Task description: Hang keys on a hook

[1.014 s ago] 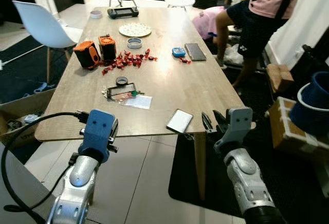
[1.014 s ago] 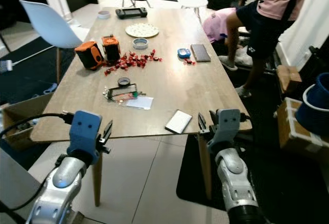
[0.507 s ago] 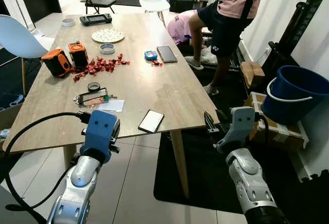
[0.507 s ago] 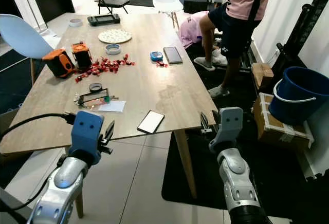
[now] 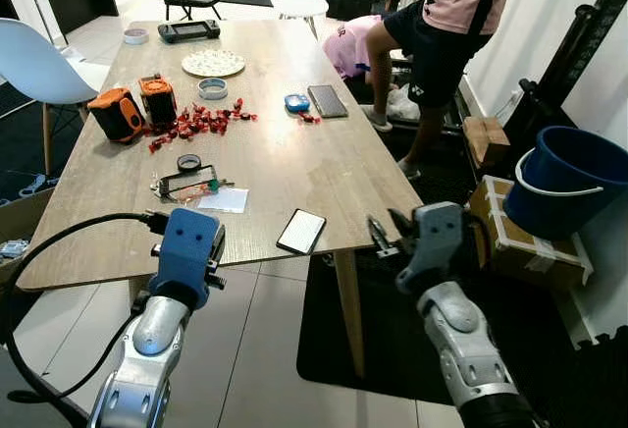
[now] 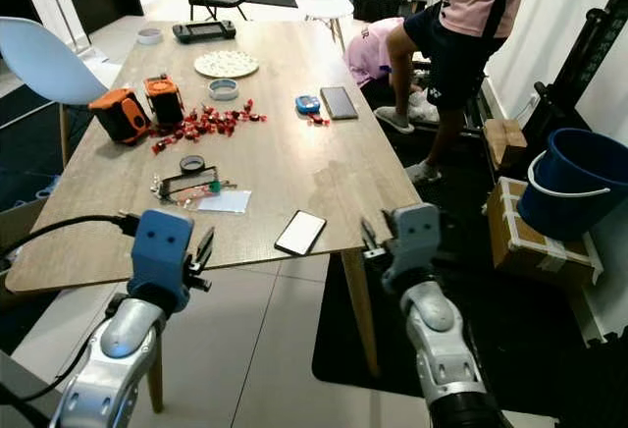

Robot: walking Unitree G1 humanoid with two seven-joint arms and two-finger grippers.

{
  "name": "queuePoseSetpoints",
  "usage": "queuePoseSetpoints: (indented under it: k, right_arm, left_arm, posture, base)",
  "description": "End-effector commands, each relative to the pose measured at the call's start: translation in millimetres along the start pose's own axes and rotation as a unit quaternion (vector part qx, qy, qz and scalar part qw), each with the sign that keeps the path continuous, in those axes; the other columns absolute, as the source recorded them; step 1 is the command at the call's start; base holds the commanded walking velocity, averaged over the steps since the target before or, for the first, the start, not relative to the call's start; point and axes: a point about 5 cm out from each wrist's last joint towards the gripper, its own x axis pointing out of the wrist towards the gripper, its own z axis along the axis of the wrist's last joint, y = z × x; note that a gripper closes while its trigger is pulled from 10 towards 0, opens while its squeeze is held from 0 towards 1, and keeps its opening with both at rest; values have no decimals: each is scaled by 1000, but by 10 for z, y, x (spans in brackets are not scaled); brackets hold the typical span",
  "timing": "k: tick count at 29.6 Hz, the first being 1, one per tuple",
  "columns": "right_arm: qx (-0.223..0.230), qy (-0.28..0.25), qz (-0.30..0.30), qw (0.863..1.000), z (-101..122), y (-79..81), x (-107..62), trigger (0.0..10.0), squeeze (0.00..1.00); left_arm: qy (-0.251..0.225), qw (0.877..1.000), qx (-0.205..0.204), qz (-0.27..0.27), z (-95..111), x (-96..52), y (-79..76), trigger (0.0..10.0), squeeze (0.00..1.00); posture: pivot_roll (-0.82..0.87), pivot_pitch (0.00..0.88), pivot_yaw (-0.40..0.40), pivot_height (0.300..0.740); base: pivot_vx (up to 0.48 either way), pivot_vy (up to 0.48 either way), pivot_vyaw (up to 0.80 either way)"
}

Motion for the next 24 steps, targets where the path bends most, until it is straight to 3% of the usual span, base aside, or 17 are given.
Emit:
queuePoseSetpoints:
  k: [1,7,10,18,24]
  right_arm:
    - [2,-9,21,1000,25,83,-1,10000,0]
    - [13,-15,42,999,54,196,50,10000,0]
    - [33,-4,51,998,41,305,205,10000,0]
    - [12,9,33,999,9,154,202,10000,0]
    - [13,5,32,999,16,155,197,10000,0]
  left_arm:
    - [-3,1000,-10,10,4,3,-19,10000,0]
    - [-4,1000,-15,7,20,27,-68,10000,0]
    - [1,1000,3,-16,30,113,-215,10000,0]
    - [4,1000,20,-21,-12,64,-170,10000,0]
    - [-2,1000,18,-17,8,70,-178,10000,0]
  posture:
    - [128,154,-36,740]
    - [129,162,-43,740]
    - [134,166,-50,740]
    - [147,166,-62,740]
    - [146,165,-64,740]
  base:
    - [0,0,0]
    - [0,0,0]
    - [0,0,0]
    - [0,0,0]
    - [0,0,0]
